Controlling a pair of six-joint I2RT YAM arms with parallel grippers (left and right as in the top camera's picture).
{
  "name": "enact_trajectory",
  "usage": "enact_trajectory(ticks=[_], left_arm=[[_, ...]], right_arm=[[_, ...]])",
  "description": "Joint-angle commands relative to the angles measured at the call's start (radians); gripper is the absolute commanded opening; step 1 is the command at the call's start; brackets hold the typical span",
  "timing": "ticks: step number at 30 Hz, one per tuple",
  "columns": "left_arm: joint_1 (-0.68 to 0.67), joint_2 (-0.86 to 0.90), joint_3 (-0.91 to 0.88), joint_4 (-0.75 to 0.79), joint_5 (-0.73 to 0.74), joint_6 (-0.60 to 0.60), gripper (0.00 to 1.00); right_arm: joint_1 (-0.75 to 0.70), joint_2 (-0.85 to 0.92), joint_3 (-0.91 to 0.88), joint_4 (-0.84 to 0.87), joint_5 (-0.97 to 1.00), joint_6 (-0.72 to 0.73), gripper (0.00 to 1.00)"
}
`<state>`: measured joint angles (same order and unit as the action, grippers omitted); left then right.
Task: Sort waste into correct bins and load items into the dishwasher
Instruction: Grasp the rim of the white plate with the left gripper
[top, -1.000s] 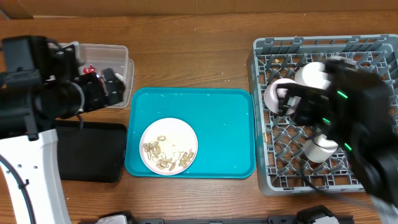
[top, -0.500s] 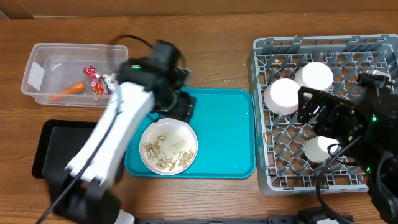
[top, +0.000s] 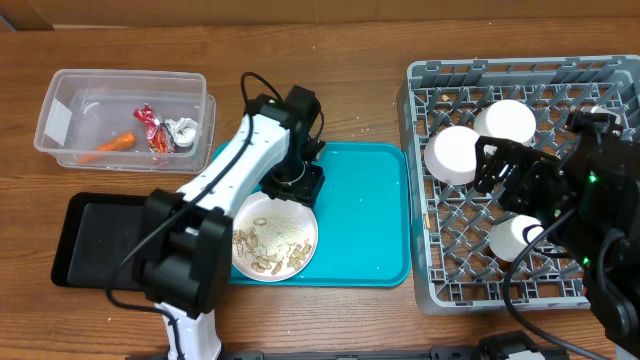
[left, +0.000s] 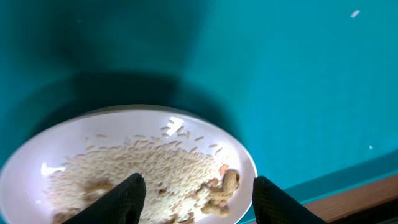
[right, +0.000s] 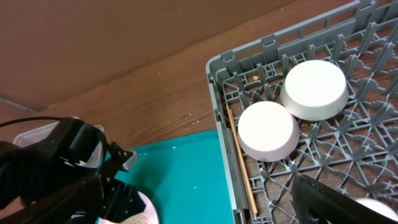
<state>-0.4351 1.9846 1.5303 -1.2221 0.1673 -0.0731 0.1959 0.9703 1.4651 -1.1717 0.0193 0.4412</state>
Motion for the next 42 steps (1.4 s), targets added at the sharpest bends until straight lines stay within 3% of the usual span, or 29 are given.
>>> enact_trajectory(ticks=[1, 8, 16, 19, 20, 21, 22, 24, 31, 34, 39, 42], left_arm=[[-0.039, 0.034, -0.004, 0.004, -0.023, -0.124, 0.57], [-0.112, 0.053, -0.006, 0.036, -0.165, -0.205, 0.59], [-0.113, 0.056, -0.025, 0.05, -0.177, -0.285, 0.58], [-0.113, 0.056, -0.025, 0.056, -0.178, -0.287, 0.59], [-0.113, 0.056, -0.025, 0.055, -0.178, -0.287, 0.59], [-0.111, 0.056, -0.025, 0.053, -0.18, -0.287, 0.59], [-0.109, 0.056, -0.025, 0.051, -0.193, -0.287, 0.59], [-0.103, 0.056, -0.025, 0.047, -0.235, -0.285, 0.62], [-0.034, 0.056, -0.025, 0.053, -0.328, -0.197, 0.66], [0.011, 0.056, -0.025, 0.078, -0.324, -0.101, 0.66], [0.05, 0.056, -0.025, 0.134, -0.213, 0.114, 0.72], [0.048, 0.056, -0.025, 0.134, -0.193, 0.121, 0.73]], right_arm=[[-0.006, 0.01, 0.013, 0.003, 0.013, 0.005, 1.0], [-0.006, 0.05, 0.013, 0.002, 0.013, 0.005, 1.0], [-0.006, 0.122, 0.013, 0.007, 0.0, 0.005, 1.0], [-0.006, 0.134, 0.014, 0.024, -0.039, -0.003, 0.87], [-0.006, 0.129, 0.014, 0.013, -0.06, -0.003, 0.86], [-0.006, 0.121, 0.014, 0.001, -0.066, -0.003, 0.88], [-0.006, 0.105, 0.014, -0.015, -0.065, -0.003, 1.0], [-0.006, 0.058, 0.014, -0.044, -0.058, -0.003, 1.0], [-0.006, -0.122, 0.014, -0.076, -0.013, -0.002, 1.0], [-0.006, -0.16, 0.014, -0.076, -0.013, -0.002, 1.0], [-0.006, -0.16, 0.013, -0.077, -0.013, -0.002, 1.0], [-0.006, -0.16, 0.013, -0.077, -0.013, -0.002, 1.0]])
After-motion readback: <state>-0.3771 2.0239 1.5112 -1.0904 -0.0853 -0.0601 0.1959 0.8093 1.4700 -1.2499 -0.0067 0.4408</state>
